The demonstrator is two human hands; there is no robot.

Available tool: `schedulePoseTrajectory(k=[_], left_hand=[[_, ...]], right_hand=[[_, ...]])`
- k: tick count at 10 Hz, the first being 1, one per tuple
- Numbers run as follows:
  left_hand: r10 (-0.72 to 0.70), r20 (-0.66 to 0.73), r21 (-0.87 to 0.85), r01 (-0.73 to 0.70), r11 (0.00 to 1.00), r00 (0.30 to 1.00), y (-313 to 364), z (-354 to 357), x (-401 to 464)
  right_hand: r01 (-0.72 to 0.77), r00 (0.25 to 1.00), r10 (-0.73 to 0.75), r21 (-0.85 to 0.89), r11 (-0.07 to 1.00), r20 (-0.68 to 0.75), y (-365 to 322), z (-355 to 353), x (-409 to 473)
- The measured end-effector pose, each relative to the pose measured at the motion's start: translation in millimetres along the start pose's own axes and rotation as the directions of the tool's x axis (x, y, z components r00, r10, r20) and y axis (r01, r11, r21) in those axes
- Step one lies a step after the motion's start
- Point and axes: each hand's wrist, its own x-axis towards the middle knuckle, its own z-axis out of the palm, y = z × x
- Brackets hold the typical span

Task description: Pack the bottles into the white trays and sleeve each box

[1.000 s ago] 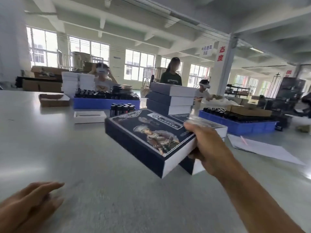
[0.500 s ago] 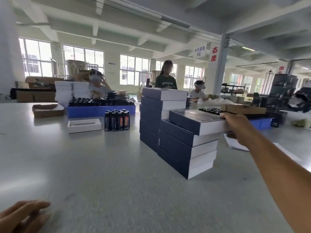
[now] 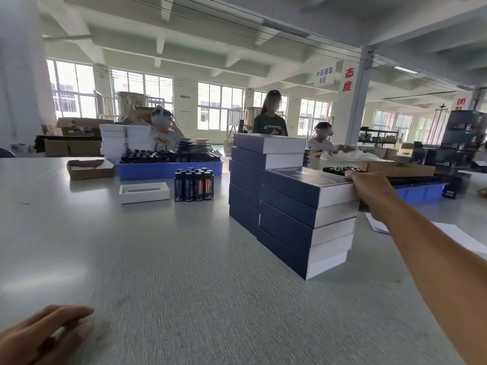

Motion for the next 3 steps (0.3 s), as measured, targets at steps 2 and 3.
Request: schedulePoseTrajectory(k=[2, 3], left_hand=[[0.078, 0.077, 0.094, -0.085, 0.992, 0.994, 149, -73, -24], [0.144, 0.013, 0.103, -0.145, 0.984, 0.989, 181, -79, -33]], right_hand=[[0.008, 1.0, -0.008, -0.014, 1.0, -0.01, 10, 1, 3], [0.041, 0.995, -0.043, -0.018, 0.999, -0.091, 14, -6, 7]])
